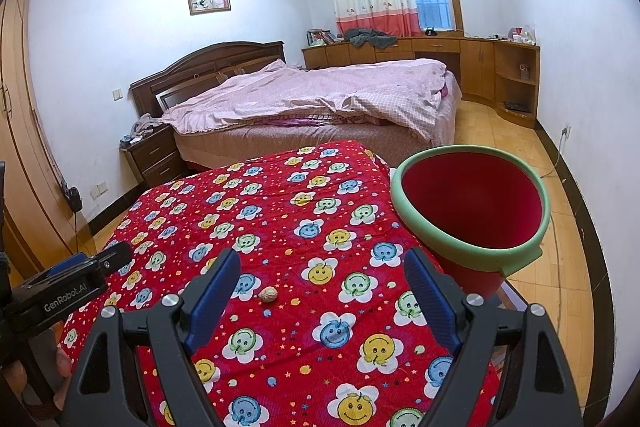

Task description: Collect trash

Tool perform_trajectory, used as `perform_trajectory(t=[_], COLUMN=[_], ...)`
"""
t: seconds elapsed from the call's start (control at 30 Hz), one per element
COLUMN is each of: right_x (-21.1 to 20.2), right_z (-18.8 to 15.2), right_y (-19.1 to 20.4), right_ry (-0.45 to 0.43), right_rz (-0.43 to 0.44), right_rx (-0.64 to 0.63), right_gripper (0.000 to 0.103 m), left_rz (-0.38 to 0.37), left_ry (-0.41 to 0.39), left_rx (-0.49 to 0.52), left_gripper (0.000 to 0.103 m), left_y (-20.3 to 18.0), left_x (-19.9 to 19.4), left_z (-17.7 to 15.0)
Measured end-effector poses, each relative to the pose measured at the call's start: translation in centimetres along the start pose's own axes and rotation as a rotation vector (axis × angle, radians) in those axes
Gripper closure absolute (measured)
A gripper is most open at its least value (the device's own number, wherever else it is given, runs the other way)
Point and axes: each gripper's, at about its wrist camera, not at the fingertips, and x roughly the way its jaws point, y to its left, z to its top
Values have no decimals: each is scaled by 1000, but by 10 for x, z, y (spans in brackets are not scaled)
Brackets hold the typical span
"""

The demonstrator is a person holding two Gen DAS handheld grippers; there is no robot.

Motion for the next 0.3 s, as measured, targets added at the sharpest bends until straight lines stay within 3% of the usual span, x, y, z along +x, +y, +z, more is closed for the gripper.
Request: perform_trajectory(t=[0.3], right_x=[-3], right_z=[4], right_y=[2], right_ry=[-16], right_rz=[-1], right_rx=[0], right_gripper=[17], left_rz=[5], left_ry=[-3], left_rx=[-1], left_gripper=[20], left_y=[2], left_x=[-1], left_z=[3])
